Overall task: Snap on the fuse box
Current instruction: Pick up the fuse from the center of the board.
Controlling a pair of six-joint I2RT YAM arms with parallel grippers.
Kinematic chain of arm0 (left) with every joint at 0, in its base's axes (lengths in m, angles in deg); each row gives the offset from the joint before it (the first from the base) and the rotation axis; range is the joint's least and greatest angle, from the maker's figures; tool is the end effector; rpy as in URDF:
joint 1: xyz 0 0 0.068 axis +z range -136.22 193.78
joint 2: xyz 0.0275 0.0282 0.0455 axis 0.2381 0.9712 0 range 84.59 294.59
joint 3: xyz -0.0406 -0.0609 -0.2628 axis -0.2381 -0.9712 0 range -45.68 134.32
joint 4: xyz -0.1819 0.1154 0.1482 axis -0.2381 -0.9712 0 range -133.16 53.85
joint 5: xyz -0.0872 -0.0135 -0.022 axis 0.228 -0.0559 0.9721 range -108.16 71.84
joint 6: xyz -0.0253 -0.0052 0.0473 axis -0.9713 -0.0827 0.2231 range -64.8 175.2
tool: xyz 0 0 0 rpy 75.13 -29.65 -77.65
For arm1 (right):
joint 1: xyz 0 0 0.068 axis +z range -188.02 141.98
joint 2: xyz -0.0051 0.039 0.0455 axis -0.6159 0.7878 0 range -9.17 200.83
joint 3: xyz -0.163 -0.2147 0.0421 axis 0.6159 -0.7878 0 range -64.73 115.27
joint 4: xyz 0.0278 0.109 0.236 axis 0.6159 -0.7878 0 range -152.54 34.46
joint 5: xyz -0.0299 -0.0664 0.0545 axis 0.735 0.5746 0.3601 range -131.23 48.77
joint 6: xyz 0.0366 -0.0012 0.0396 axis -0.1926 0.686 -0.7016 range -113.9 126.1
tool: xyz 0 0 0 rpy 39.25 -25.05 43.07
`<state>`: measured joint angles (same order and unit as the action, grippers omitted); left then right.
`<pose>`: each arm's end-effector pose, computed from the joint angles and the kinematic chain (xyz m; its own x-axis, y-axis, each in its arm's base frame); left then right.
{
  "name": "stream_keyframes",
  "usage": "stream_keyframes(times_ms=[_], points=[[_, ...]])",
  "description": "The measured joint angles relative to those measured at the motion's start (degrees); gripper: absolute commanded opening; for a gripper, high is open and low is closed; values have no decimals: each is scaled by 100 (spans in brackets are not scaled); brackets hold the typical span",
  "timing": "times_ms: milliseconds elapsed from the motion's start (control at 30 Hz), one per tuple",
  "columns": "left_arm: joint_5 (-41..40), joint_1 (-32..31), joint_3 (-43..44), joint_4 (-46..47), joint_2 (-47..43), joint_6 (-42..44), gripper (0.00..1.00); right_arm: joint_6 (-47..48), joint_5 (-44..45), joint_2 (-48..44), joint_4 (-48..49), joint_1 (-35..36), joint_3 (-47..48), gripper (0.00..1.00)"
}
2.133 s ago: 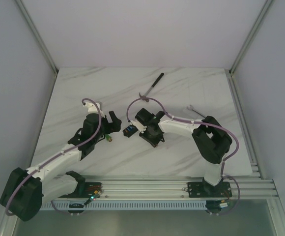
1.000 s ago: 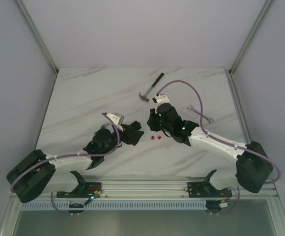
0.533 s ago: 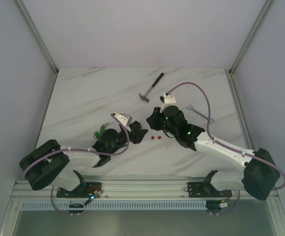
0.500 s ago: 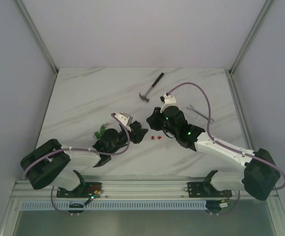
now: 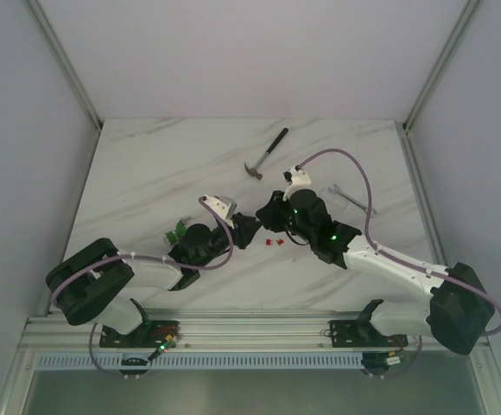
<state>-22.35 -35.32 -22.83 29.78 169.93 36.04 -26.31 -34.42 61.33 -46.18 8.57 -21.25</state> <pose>0.1816 -0.2056 0.1936 -0.1946 -0.2753 -0.9415 0.6798 0.6541 -0.3318 0.1967 0.2017 0.2714 -0.5208 0.2237 -0.8238 -0.4317 0.7635 0.4803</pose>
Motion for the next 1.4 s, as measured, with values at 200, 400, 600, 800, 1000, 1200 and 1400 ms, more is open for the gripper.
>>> stream_keyframes(times_ms=[200, 400, 600, 800, 1000, 1200, 1400], points=[[186, 0, 7, 144, 44, 0, 34, -59, -35, -17, 39, 0, -28, 28], [291, 0, 9, 214, 44, 2, 26, -83, -39, -37, 44, 2, -72, 28], [313, 0, 35, 219, 44, 7, 20, -87, -59, -37, 46, 2, -79, 28], [321, 0, 46, 212, 44, 20, 17, -151, -83, -57, 85, 2, -175, 28], [330, -2, 46, 227, 44, 17, 5, -188, -103, -92, 162, 2, -216, 28], [330, 2, 46, 219, 44, 22, 0, -212, -107, -129, 249, 2, -280, 29], [391, 0, 46, 155, -2, 87, 0, -232, -120, -195, 286, 2, -345, 39]])
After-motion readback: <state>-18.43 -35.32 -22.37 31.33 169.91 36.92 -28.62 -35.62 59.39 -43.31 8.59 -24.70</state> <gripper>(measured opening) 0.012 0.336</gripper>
